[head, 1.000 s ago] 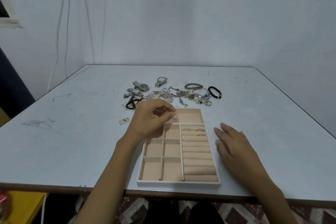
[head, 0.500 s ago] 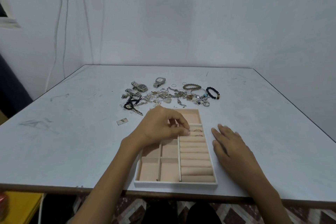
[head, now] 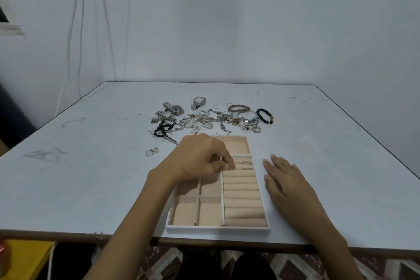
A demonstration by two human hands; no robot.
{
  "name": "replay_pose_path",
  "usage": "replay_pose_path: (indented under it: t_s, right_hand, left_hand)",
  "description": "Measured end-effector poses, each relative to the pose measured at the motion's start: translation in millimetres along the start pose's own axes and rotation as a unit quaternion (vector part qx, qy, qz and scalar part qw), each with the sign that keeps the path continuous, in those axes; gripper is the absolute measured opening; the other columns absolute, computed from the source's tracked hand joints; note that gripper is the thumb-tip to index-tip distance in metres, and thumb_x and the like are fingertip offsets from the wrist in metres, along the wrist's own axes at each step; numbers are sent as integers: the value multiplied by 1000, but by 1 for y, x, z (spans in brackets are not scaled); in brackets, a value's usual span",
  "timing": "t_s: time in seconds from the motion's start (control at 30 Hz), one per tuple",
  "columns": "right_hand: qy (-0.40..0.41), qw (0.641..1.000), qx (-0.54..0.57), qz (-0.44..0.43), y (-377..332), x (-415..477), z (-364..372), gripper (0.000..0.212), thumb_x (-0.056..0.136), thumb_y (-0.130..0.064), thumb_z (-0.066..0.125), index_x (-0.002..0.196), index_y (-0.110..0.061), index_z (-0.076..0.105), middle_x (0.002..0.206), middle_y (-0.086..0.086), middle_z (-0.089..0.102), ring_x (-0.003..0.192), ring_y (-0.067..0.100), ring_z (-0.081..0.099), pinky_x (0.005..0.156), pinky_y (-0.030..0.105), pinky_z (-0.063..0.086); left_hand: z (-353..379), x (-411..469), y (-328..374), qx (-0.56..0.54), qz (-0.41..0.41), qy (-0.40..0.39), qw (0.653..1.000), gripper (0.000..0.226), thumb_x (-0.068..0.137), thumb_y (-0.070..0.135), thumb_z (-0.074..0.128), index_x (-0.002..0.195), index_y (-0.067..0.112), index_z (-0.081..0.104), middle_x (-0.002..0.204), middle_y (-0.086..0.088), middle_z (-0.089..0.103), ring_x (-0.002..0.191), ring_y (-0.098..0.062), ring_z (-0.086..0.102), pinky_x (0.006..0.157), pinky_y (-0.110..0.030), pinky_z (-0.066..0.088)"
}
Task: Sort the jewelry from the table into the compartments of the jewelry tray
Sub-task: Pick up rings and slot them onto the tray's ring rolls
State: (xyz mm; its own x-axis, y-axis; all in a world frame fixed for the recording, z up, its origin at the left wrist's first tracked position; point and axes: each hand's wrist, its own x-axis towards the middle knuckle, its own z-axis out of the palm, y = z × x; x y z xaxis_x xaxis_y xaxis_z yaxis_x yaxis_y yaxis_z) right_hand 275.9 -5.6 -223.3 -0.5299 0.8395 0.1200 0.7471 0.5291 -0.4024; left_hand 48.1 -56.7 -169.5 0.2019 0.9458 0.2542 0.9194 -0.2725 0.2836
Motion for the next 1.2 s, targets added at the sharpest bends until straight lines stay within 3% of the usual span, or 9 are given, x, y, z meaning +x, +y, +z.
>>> replay_pose_path:
  t_s: [0.17,0.4,0.5,0.67,0.8,0.93,1.2]
  right_hand:
    - [6,1000,2,-3,0,0,0,48,103,-27,30,151,-20,26,160,-4,14,147,7,7,114,20,-8]
    - [8,1000,5,-4,0,0,0,48,103,-27,31,150,-21,27,160,-4,15,147,7,7,114,19,-7]
    - [5,1000,5,-4,0,0,0,48,103,-27,31,150,-21,27,160,-5,15,147,7,7,115,20,-7]
    - [8,1000,6,0,-1,0,0,48,103,-27,30,150,-22,28,160,-5,15,147,6,8,117,23,-4]
    - [4,1000,4,1,-2,-1,-1,48,103,-27,29,151,-22,27,160,-5,14,147,6,7,117,23,-4]
    - [5,1000,-5,-2,-1,-1,-1,48,103,-27,29,151,-22,26,160,-5,14,147,7,7,116,22,-5]
    - [6,1000,-15,-5,-1,-2,0,48,103,-27,29,151,-21,26,160,-4,14,147,7,7,116,22,-5]
  left_hand:
    - [-2,0,6,46,-19,-12,999,14,83,35,65,91,42,74,91,21,68,64,12,48,55,-19,31]
    - [-2,4,11,52,-45,-25,997,18,79,31,62,90,40,73,82,19,66,63,4,49,56,-20,33]
    - [-1,1,13,43,-32,-9,999,23,85,30,58,101,40,70,82,20,63,77,1,50,64,-24,42]
    - [5,0,21,25,32,-20,999,38,81,21,50,110,36,70,100,15,65,97,-8,50,71,-27,41]
    - [8,2,23,43,46,-15,998,33,85,19,56,109,35,71,104,15,66,100,-8,49,62,-12,23]
    - [8,3,24,41,52,0,998,30,85,21,57,108,36,71,104,15,66,99,-7,48,64,-4,17]
    - [14,3,13,-11,61,2,998,35,79,23,51,105,32,73,96,14,68,91,-8,52,75,-28,44]
